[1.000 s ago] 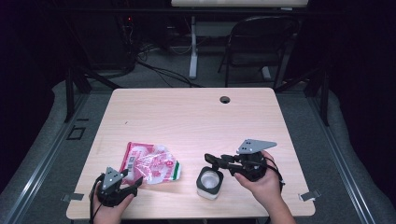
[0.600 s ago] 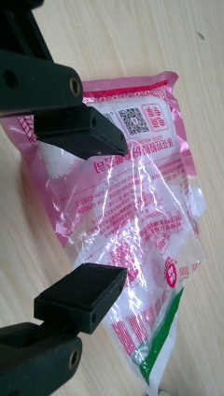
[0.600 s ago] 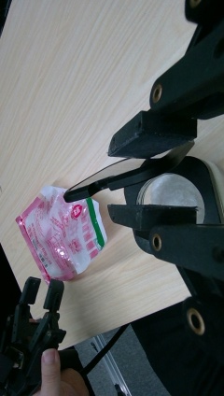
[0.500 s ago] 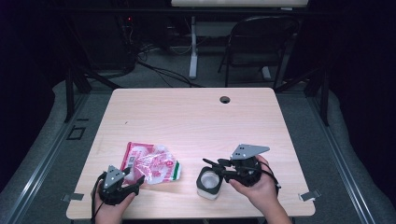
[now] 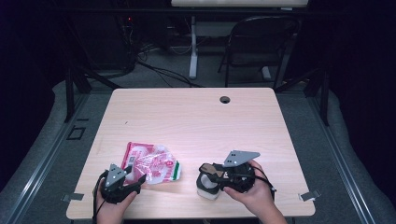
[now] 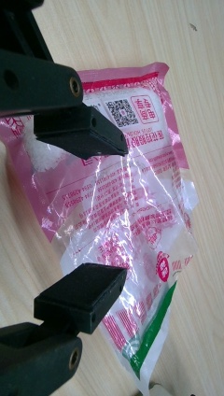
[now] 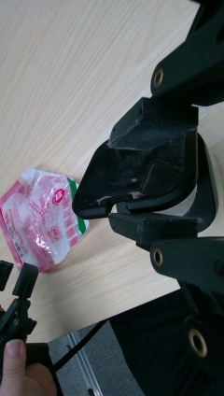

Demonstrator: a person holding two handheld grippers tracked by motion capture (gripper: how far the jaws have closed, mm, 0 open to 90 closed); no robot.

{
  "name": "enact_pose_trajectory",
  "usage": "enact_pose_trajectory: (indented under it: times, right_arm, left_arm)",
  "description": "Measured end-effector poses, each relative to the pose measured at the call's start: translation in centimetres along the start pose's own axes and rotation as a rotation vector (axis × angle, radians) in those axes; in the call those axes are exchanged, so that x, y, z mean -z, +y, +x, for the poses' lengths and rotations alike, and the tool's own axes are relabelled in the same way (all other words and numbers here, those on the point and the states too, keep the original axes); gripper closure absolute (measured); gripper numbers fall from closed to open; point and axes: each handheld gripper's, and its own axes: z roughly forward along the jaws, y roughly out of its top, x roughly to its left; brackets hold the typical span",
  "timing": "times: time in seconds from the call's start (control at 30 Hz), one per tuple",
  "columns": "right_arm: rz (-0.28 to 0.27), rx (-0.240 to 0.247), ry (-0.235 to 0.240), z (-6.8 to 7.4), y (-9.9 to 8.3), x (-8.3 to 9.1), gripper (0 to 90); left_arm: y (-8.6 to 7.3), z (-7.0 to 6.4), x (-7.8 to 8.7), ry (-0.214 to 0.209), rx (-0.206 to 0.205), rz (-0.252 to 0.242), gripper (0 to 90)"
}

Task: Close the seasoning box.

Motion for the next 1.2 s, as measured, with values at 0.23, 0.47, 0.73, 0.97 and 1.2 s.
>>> enact_pose_trajectory:
  times: [0.23, 0.47, 0.73, 0.97, 1.2]
  right_arm:
    - [0.005, 0.004, 0.005, 0.05, 0.0, -0.05, 57.3]
    - [0.014, 0.007, 0.013, 0.13, -0.05, -0.22, 57.3]
    - [0.037, 0.021, 0.025, 0.22, -0.09, -0.43, 56.9]
    - [0.043, 0.029, 0.028, 0.29, -0.1, -0.52, 56.5]
    - [0.045, 0.03, 0.029, 0.33, -0.1, -0.55, 56.4]
  left_arm:
    - [-0.02, 0.04, -0.01, 0.001, 0.003, 0.001, 35.2]
    - [-0.03, 0.01, -0.04, -0.002, 0.002, 0.004, 35.2]
    - [-0.04, 0.08, -0.03, 0.002, 0.001, -0.001, 35.2]
    - [-0.04, 0.05, -0.07, 0.0, 0.0, 0.001, 35.2]
    - [-0.05, 0.04, -0.06, 0.0, 0.0, 0.002, 35.2]
